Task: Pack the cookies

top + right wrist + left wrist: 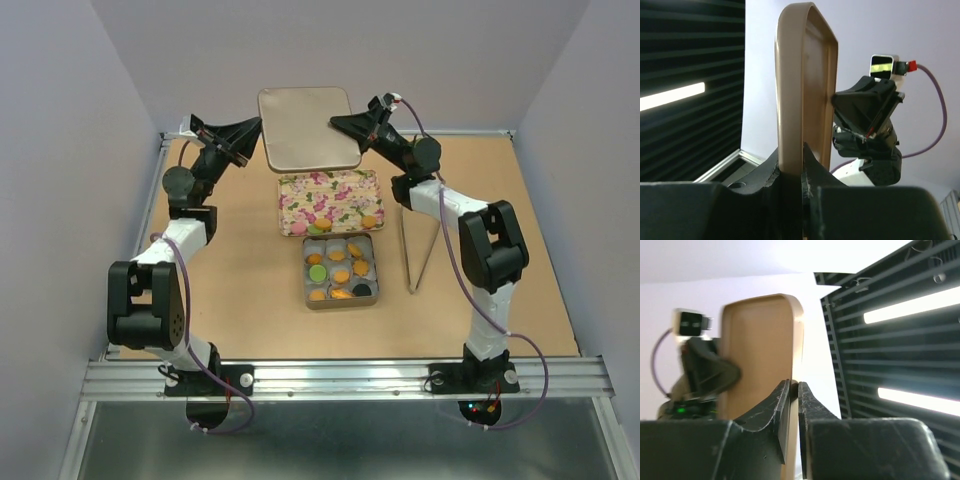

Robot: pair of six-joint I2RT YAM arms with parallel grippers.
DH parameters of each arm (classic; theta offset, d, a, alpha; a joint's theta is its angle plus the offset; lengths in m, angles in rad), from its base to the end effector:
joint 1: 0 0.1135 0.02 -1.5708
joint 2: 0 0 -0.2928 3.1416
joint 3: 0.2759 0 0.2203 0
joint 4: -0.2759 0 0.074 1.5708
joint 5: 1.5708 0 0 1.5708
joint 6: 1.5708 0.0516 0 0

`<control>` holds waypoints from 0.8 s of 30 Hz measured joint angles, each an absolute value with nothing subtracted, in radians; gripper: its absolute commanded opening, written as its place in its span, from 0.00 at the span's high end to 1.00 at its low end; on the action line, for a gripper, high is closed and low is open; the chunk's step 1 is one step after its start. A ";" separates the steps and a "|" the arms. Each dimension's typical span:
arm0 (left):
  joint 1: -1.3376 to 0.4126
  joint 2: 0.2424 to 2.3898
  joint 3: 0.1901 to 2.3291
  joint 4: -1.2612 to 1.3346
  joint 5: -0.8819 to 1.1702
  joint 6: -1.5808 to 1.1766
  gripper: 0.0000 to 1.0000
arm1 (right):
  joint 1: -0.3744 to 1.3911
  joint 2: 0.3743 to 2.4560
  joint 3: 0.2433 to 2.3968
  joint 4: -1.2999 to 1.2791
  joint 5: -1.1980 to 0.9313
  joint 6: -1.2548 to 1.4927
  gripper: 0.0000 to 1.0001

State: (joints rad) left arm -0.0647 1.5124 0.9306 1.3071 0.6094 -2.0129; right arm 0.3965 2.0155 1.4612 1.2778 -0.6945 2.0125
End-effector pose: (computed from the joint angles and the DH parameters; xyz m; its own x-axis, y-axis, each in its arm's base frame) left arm 0.2975 -0.0489 0.4166 -0.7175 -0.6962 -0.0230 0.3928 -0.3770 -0.8388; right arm 0.3958 0.2015 0.3925 -0.9293 0.3640 -0.0626 -0.2361 -0.4549 0.8587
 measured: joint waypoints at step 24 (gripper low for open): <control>0.126 1.511 0.666 1.289 0.900 -1.952 0.46 | 0.219 1.790 1.196 1.271 -0.821 1.959 1.00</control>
State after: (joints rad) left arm 0.1265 1.5108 0.6662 1.2892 0.9001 -1.9522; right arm 0.2188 1.7897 1.1965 1.2705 -0.8207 1.9591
